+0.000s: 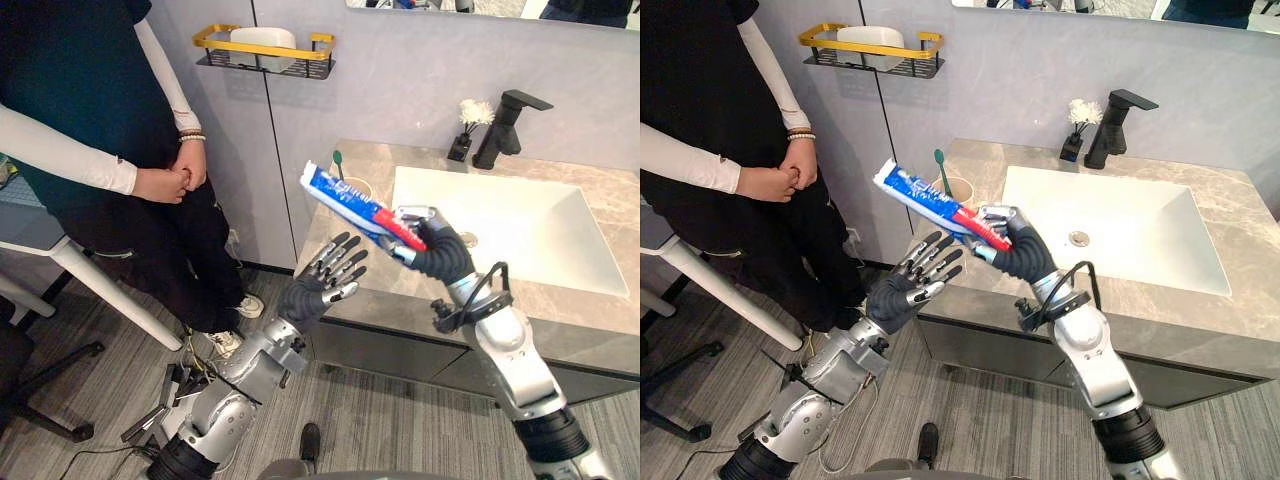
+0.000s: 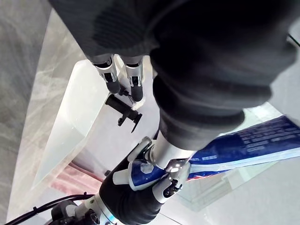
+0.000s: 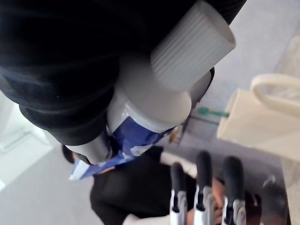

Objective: Organize washtable

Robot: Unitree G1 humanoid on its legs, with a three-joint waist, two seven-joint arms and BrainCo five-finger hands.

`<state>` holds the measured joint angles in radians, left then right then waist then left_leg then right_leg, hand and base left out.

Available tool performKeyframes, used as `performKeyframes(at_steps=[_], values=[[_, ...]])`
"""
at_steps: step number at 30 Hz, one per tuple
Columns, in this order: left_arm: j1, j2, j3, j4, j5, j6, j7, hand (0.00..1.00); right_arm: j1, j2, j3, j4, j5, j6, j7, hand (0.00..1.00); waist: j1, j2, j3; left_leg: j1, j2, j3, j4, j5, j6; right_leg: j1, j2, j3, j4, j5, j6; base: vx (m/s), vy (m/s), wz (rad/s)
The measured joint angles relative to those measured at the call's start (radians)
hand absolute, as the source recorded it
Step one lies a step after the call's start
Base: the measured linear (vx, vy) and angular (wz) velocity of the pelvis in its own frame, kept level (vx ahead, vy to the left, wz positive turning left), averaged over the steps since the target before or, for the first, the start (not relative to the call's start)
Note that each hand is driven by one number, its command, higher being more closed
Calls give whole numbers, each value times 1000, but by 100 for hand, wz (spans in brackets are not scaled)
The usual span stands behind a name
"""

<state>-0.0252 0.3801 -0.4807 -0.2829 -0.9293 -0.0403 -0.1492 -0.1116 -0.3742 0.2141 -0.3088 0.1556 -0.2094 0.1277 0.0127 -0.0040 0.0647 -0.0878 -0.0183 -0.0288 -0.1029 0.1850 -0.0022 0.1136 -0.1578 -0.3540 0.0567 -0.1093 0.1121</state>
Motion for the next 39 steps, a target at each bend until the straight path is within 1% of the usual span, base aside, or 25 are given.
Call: performKeyframes(at_steps=[3,6,9,12,15,19,23,27,32,34,39], values=[[-4,-16,-16,1,4,7,0,0,39,22,18,0,0,0,14,100,1,-3,-10,-5,1,2,0,0,0,-15,-1,1,7,0,0,-46,-1,-3],[-6,-18,-29,3,21,14,0,0,77,58,25,0,-1,2,31,100,1,-11,-15,-6,0,3,0,0,0,-16,-2,3,9,-1,1,0,0,0],[-11,-26,-29,9,37,15,0,0,102,74,32,0,-2,2,47,100,1,-18,-23,-6,1,4,0,0,0,-19,-2,5,9,-1,1,0,0,0],[-12,-35,-29,10,48,16,-1,0,133,86,36,0,-11,8,52,100,1,-18,-41,-16,1,5,0,0,0,-30,-2,7,10,-1,1,0,0,0],[-12,-39,-28,21,67,18,-1,0,154,93,35,4,-19,20,52,100,1,-17,-46,-15,1,5,0,0,0,-29,-2,10,10,-1,1,10,-4,0],[-12,-42,-27,21,82,33,-1,0,181,96,28,10,-45,21,53,100,1,-16,-47,-13,2,6,0,0,0,-29,-2,10,11,-1,1,0,0,0],[-12,-48,-26,21,117,35,-1,0,215,126,14,13,-48,21,57,100,0,-15,-48,-10,2,8,0,0,0,-28,-2,10,11,-1,1,-1,-3,-1],[-12,-86,-17,19,117,36,3,0,242,133,12,63,-52,22,74,100,0,-18,-57,-9,3,9,0,0,0,-29,-2,11,11,-1,1,0,0,0],[-12,-97,-17,19,117,37,3,0,254,142,12,63,-51,19,75,100,0,-16,-64,-9,4,16,0,-1,0,-33,-2,23,11,-1,1,1,-5,-4],[-12,-104,-15,19,117,37,3,0,262,159,11,63,-50,18,76,100,0,-16,-66,-9,6,19,0,-1,0,-34,-2,25,11,-1,1,13,-13,-4],[-12,-106,-12,19,117,38,3,0,274,172,14,63,-50,19,95,100,0,-17,-67,-9,9,32,0,-2,1,-40,-1,29,11,0,0,9,-13,-7]])
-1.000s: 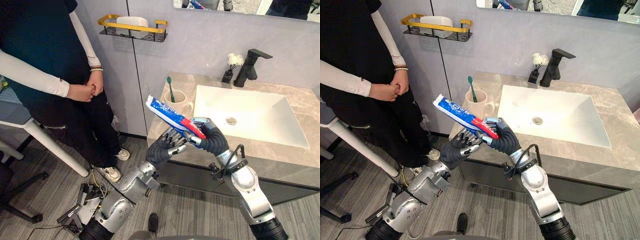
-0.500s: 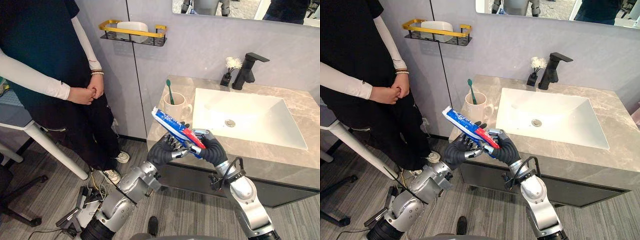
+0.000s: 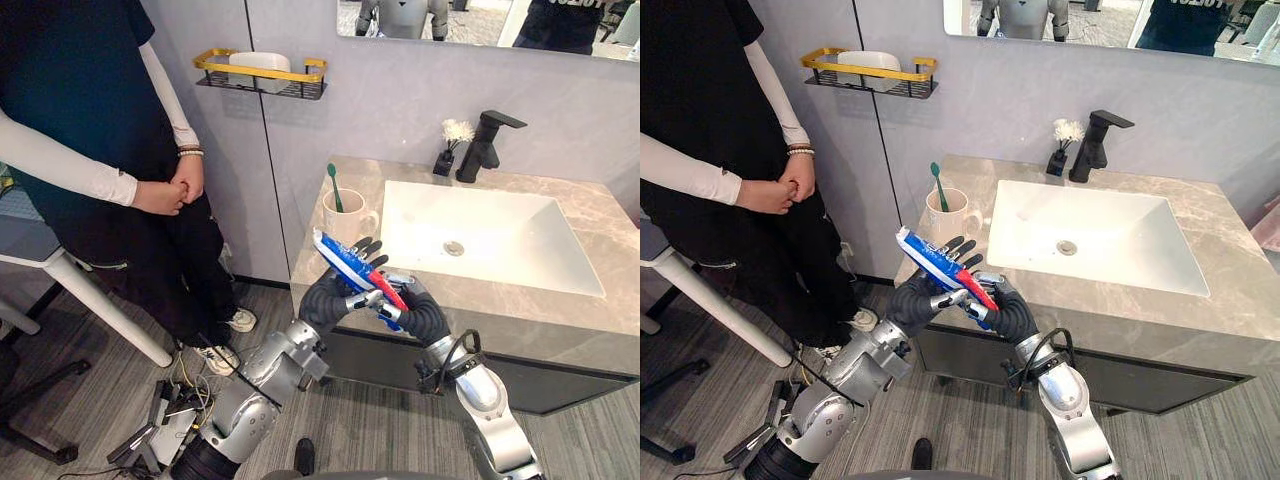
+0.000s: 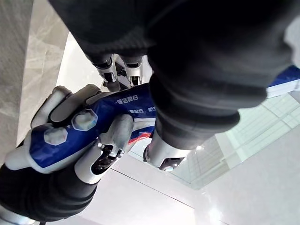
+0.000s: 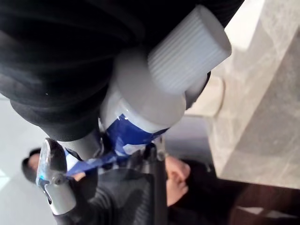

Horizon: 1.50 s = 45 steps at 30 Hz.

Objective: Organize washtable

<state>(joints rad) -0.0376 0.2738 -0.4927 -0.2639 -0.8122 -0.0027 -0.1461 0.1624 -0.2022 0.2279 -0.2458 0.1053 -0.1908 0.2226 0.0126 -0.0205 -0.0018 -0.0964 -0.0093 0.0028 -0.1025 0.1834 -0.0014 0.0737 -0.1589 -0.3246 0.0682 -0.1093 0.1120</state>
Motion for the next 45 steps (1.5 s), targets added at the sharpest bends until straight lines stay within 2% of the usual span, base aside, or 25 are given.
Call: performKeyframes(at_steps=[7,25,26,37,45], values=[[0,-22,9,0,0,18,0,0,4,0,3,20,0,-2,4,100,0,0,0,0,5,7,0,0,0,-5,0,8,0,1,-2,6,-9,-4],[0,-40,22,-2,0,19,0,0,44,0,47,64,-3,1,42,100,-2,-6,-12,-1,8,25,0,-5,-2,-15,0,27,-3,3,-4,4,-4,-2],[0,-40,22,-2,0,19,0,100,45,0,48,64,-5,1,42,100,-2,-7,-14,-3,8,25,0,-5,-2,-17,0,28,-3,3,-4,0,0,0],[0,-56,21,-3,0,19,0,100,44,4,43,64,-27,1,38,100,-2,-15,-24,-9,10,29,0,-5,-2,-26,1,32,-2,4,-6,6,-3,-1],[-1,-76,30,-14,0,16,10,100,44,48,41,54,-26,2,17,100,-2,-16,-24,-8,10,29,0,-6,-4,-26,0,33,-1,4,-6,0,0,0]])
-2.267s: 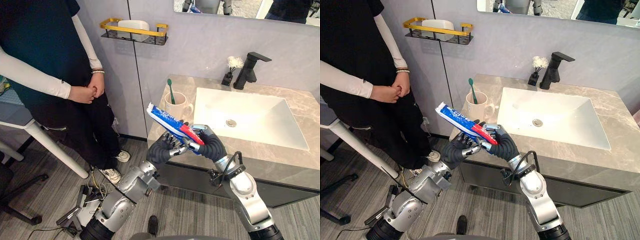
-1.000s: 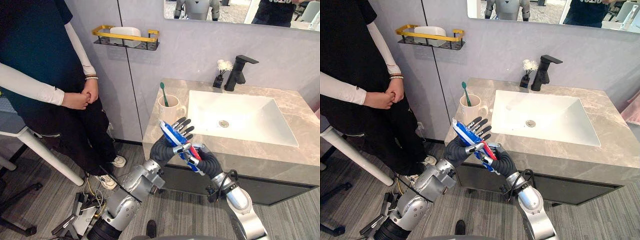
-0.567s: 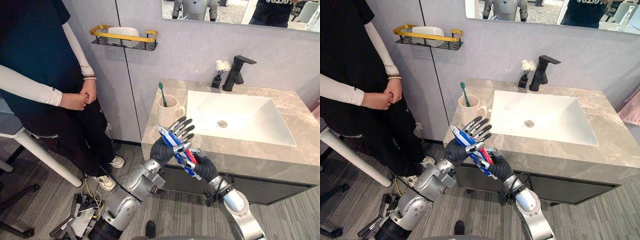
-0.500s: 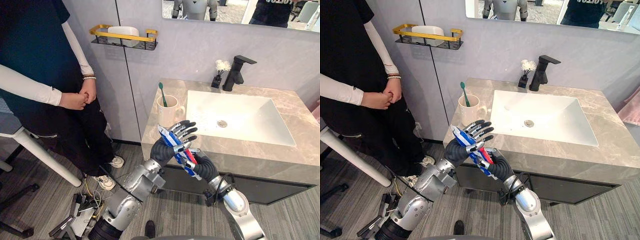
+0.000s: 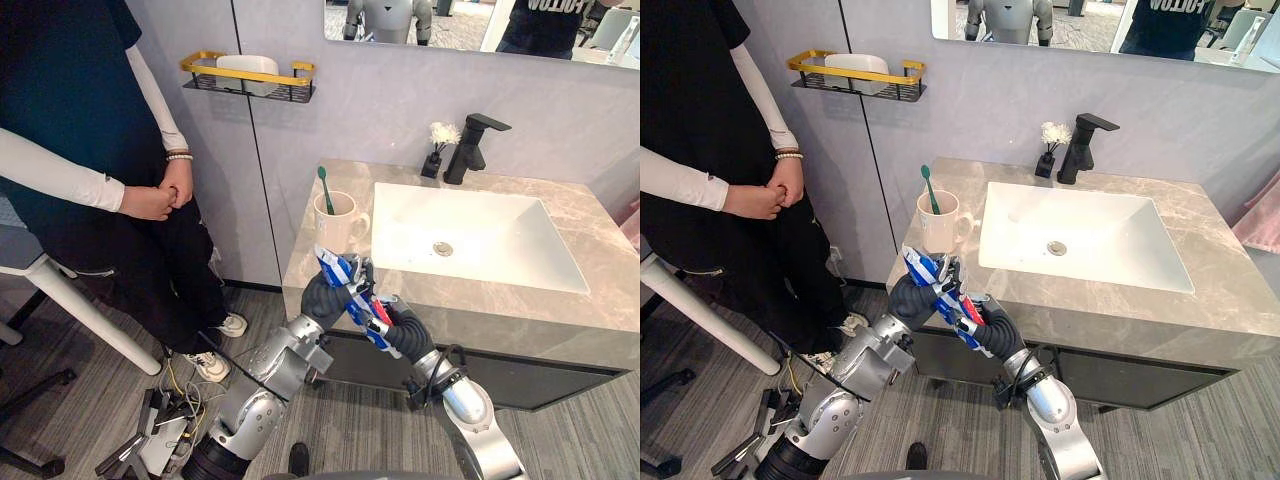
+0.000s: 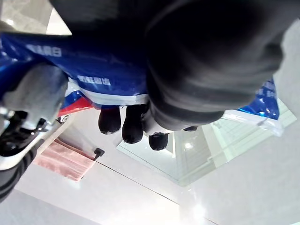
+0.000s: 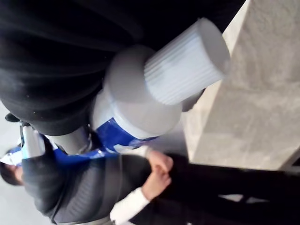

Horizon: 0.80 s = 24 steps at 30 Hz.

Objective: Organize washtable

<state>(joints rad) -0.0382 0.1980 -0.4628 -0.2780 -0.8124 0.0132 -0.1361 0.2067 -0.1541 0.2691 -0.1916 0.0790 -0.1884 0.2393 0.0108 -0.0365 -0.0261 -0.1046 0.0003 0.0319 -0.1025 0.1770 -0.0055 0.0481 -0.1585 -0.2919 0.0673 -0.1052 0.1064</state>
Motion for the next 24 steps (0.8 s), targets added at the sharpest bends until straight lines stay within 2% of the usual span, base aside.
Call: performKeyframes(at_steps=[1,10,17,20,24], values=[[-1,0,0,-11,0,-3,4,100,0,6,-3,-13,0,2,-4,0,0,0,0,0,0,0,0,0,0,0,0,0,0,0,0,0,0,0],[-29,0,-1,-31,42,-21,6,100,-1,28,-23,-31,3,21,-20,0,0,0,0,1,1,3,0,0,0,0,0,6,0,0,0,0,0,0],[-175,2,48,-25,146,-25,27,100,-21,29,-11,-30,38,40,-20,0,-4,6,-5,13,3,24,0,-2,1,0,3,23,0,5,-1,-1,-2,-8],[-267,10,109,20,175,-50,45,100,-29,27,-4,-28,41,41,-20,0,-18,13,-16,13,3,24,0,-2,1,0,3,23,0,5,-2,0,0,0],[-351,23,124,54,208,-68,69,100,-48,27,0,-23,55,43,-20,0,-25,14,-18,12,5,26,0,-2,1,-1,5,25,0,6,-3,0,0,0]])
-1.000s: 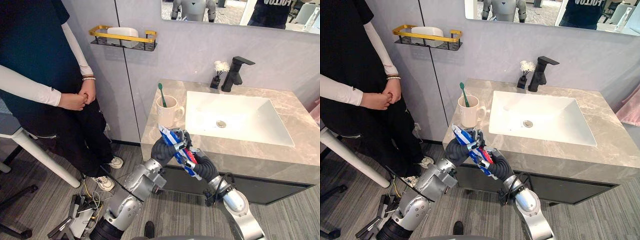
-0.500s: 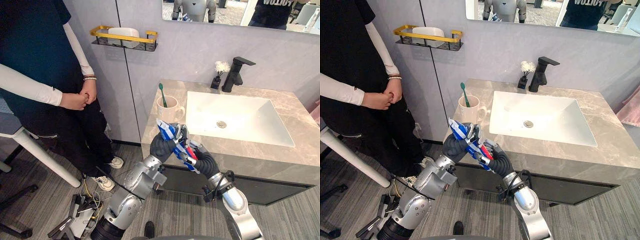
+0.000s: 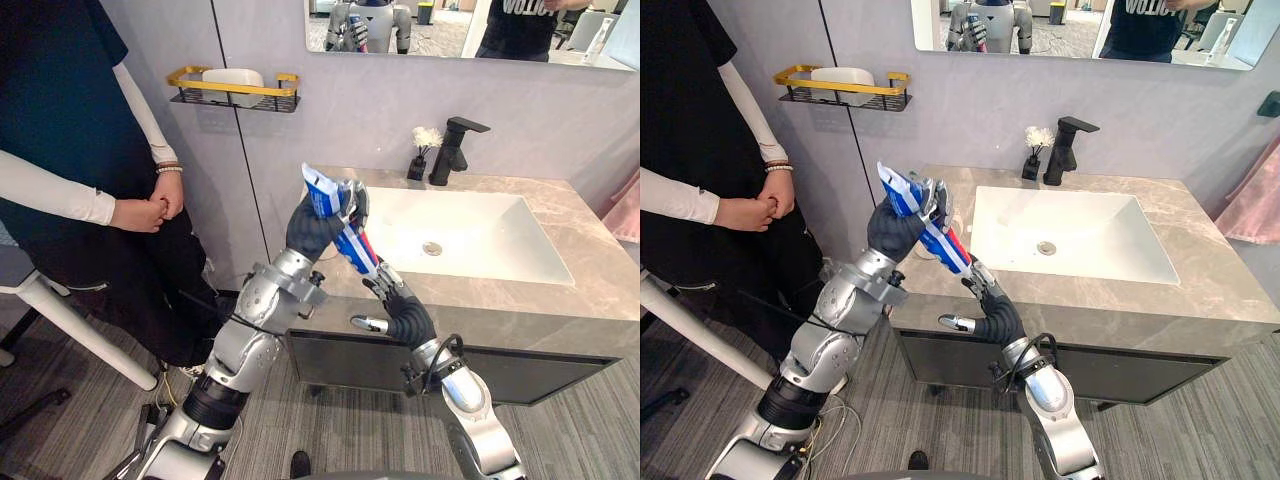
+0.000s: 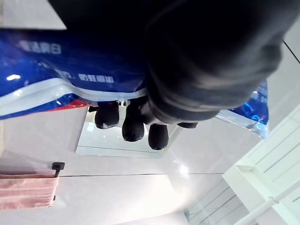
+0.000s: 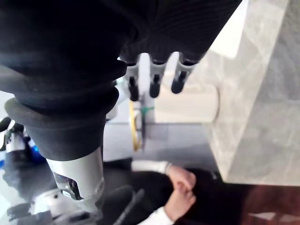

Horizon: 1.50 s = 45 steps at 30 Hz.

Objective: Organize washtable

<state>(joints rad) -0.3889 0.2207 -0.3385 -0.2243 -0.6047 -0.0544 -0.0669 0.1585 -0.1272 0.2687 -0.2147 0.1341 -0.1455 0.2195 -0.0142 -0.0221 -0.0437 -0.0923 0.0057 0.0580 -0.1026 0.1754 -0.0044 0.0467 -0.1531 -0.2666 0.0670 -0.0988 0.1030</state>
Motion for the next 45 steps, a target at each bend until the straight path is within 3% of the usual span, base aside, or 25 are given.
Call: performKeyframes(at_steps=[6,8,12,23,31,45], values=[[-84,13,8,86,92,-2,28,100,9,1,12,33,72,-1,2,0,-10,0,0,-2,1,1,0,0,0,-2,1,1,-2,0,0,0,0,0],[-162,17,78,159,161,-21,70,100,61,-19,76,37,74,1,52,0,-25,0,0,-6,4,2,0,0,0,-6,5,3,-3,1,-1,9,-9,-2],[-243,19,151,192,216,-63,119,100,141,-27,148,37,74,8,112,0,-28,-1,0,-18,12,11,0,0,0,-22,12,13,-6,3,-5,21,-24,-8],[-327,23,160,322,342,-86,204,100,177,7,94,36,114,3,83,0,-55,-6,4,-32,16,36,0,-1,-2,-51,12,38,-3,4,-6,21,-9,-6],[-347,22,185,322,363,-87,205,100,194,32,41,33,141,-2,80,0,-61,-22,19,-40,24,52,0,-4,-5,-60,20,53,-19,17,-11,14,-7,-7],[-336,20,214,323,363,-87,204,100,198,51,-78,27,219,-3,59,0,-59,-27,60,-49,30,62,0,-2,-3,-73,28,64,-21,24,-8,5,0,-1]])
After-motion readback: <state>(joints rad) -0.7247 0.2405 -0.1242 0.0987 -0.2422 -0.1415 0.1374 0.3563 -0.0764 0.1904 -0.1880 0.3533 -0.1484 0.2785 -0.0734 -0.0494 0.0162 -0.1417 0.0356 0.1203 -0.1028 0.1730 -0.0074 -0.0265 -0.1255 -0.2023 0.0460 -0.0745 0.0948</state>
